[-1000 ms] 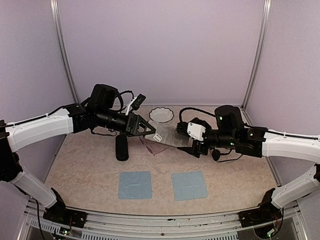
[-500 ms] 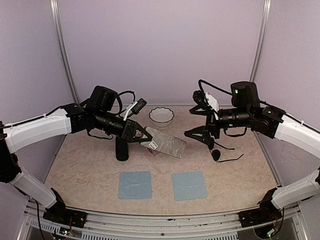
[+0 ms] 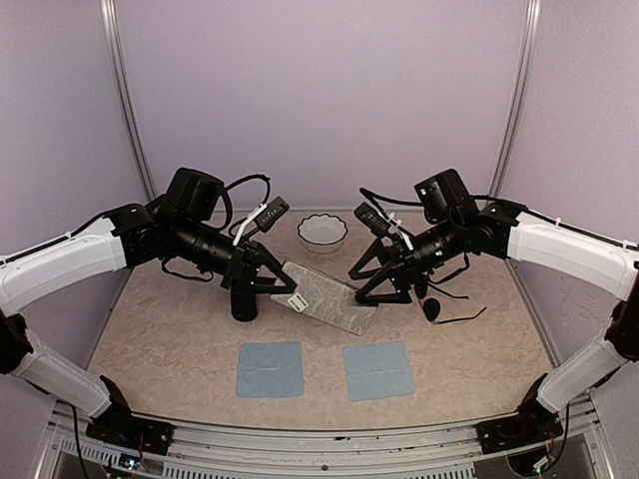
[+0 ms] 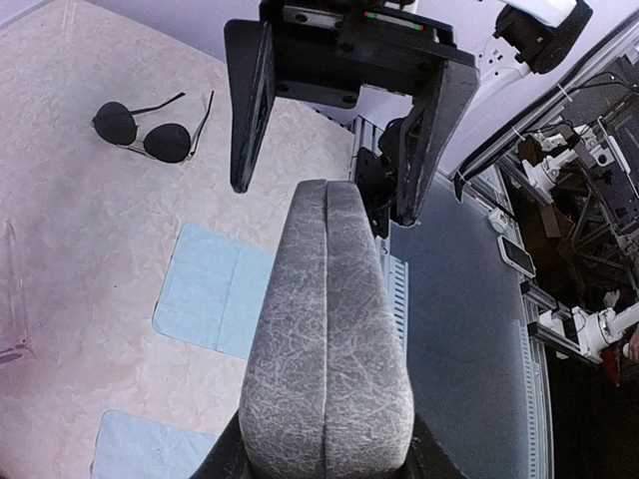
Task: Organize the sunglasses
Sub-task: Pass from the right arm to the left, then pass from the left arm to the right
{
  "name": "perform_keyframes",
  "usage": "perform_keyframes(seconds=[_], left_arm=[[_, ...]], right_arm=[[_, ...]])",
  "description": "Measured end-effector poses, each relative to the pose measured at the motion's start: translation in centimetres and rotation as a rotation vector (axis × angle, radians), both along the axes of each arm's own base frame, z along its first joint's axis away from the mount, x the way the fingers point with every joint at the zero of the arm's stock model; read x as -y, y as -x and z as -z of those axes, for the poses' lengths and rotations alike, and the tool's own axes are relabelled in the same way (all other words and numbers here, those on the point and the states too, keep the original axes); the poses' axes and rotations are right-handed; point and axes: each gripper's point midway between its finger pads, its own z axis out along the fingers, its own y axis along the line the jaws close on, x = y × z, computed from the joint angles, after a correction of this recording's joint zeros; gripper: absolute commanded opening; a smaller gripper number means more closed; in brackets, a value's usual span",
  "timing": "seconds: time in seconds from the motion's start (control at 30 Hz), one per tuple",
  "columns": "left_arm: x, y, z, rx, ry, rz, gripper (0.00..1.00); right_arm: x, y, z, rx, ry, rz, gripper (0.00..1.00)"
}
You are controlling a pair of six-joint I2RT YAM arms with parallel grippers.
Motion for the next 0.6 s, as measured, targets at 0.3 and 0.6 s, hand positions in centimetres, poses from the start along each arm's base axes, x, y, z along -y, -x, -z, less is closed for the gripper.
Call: perform_keyframes(seconds=[0.3, 0.6], left_arm=[[-0.1, 0.7, -0.6, 0.008, 0.022, 0.033, 0.0], [-0.1, 0.6, -0.7, 0.016, 0.025, 0.032, 0.09]], right_arm=[[-0.1, 1.1, 0.9, -0.093, 0.01, -0.056, 0.47], [-0.1, 1.8, 0.4, -0.127, 0.015, -0.08, 0.11]])
